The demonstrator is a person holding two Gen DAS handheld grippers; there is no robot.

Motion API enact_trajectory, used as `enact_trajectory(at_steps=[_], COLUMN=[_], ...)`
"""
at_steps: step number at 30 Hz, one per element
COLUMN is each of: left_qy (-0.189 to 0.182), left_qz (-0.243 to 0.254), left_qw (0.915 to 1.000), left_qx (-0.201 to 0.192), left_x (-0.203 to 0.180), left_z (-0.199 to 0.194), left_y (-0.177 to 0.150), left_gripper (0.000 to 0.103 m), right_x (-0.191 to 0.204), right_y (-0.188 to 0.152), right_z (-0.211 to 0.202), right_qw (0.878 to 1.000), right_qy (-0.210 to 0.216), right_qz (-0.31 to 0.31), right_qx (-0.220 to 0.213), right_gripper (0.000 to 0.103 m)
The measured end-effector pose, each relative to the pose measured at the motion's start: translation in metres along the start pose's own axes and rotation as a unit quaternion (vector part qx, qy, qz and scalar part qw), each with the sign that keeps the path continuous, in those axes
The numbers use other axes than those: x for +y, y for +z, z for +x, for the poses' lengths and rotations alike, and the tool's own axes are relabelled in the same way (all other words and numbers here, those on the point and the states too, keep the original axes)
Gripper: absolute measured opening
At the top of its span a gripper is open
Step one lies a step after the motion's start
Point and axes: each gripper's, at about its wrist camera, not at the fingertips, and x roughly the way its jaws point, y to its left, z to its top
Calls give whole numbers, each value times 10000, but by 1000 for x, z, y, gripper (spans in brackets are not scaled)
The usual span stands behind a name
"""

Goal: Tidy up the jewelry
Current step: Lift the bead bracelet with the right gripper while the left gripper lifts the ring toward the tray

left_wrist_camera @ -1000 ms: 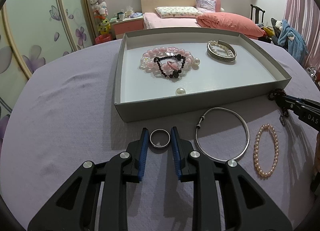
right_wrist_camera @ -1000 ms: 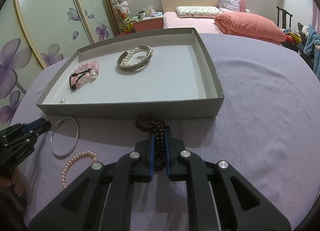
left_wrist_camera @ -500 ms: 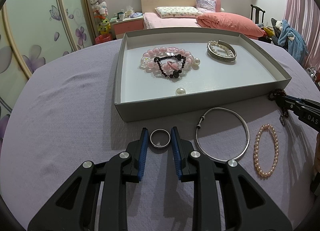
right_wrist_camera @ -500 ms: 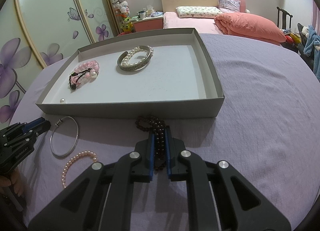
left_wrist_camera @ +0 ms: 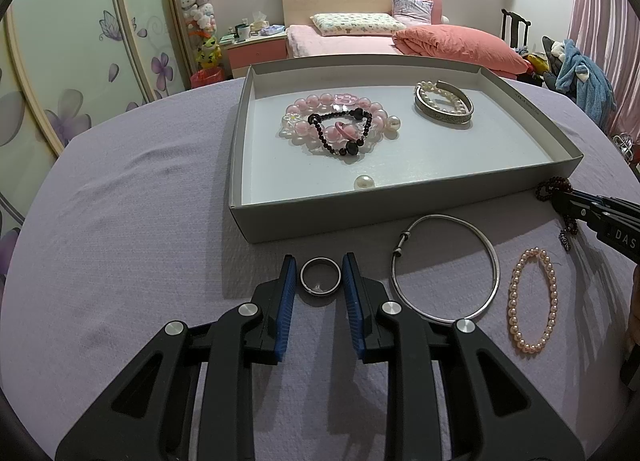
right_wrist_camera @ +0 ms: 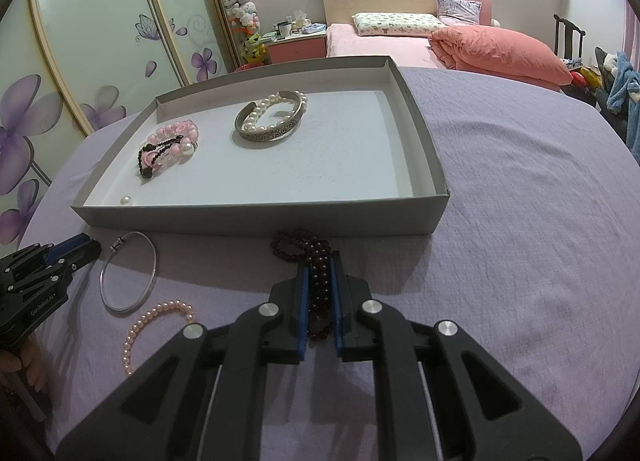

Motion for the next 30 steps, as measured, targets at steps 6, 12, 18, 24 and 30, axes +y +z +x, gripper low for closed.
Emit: enact_trajectory(at_steps=[6,12,18,24,30], left_qy=[0,2,38,36,10], left_qz=[0,3,24,-203,-536], left_qw=[10000,10000,10000,9998,9973], left_qx=[1,0,0,-1,-503], left_x=[0,0,0,2,11], left_z=[0,0,1,-2,-32], left_y=[0,0,0,-2,-7], left_gripper=[25,26,23,23,23], right_x=[0,1,-1,-8,-9], right_y=[0,0,-1,-2,-4], right_z=[0,0,0,-1,-41], right_qw=[10000,10000,9999,9989,9945], right_qy=[-1,-8,41,172,505], right_qz=[0,-6,155,440,641], right_qx=[0,0,-10,-42,-653], right_gripper=[11,11,11,9,9])
